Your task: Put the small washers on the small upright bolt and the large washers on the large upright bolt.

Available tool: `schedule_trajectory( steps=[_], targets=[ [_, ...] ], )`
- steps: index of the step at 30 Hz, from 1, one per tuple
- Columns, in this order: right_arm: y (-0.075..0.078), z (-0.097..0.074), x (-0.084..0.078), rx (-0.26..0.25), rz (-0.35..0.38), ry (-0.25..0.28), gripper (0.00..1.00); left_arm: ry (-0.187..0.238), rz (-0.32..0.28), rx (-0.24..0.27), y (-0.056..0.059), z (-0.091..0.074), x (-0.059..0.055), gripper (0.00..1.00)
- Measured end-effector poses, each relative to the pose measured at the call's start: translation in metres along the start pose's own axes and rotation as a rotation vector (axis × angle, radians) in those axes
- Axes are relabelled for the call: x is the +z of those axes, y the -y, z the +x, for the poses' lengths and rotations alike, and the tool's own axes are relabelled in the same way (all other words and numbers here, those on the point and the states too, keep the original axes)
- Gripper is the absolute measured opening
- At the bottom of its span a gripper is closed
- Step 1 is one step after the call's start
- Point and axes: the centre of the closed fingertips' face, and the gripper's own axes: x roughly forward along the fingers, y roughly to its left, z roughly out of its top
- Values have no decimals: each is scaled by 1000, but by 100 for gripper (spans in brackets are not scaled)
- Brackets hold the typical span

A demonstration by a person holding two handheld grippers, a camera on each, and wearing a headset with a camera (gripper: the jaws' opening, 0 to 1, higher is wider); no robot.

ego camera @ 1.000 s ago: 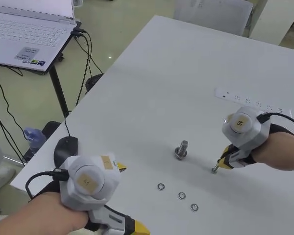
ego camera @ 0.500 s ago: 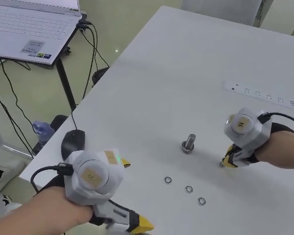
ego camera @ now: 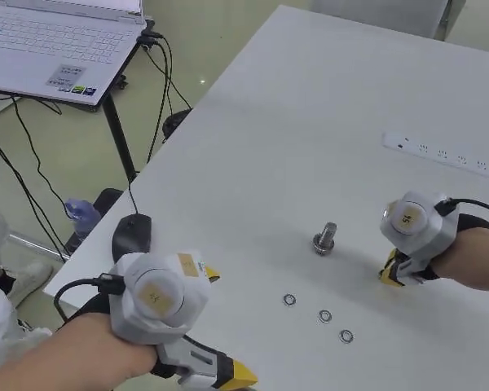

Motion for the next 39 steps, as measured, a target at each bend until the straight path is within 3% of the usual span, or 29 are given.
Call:
schedule_trajectory(
  steps=[16,21,25,33,39],
  targets=[
    [9,6,-4,9,4,-7,14,-2,4,2,-4,0,-1,83],
    [10,5,-2,19,35,20,25,-4,8,0,-6,-2,-1,83],
    [10,-2,1,13,26,23,26,1,9,1,-6,-2,0,83],
    [0,-12,17,25,-29,43,29,13,15,-3,-5,-3,2,84],
    [-21,-19,40,34,-61,88,30,14,26,-7,-6,-5,4,83]
  ],
)
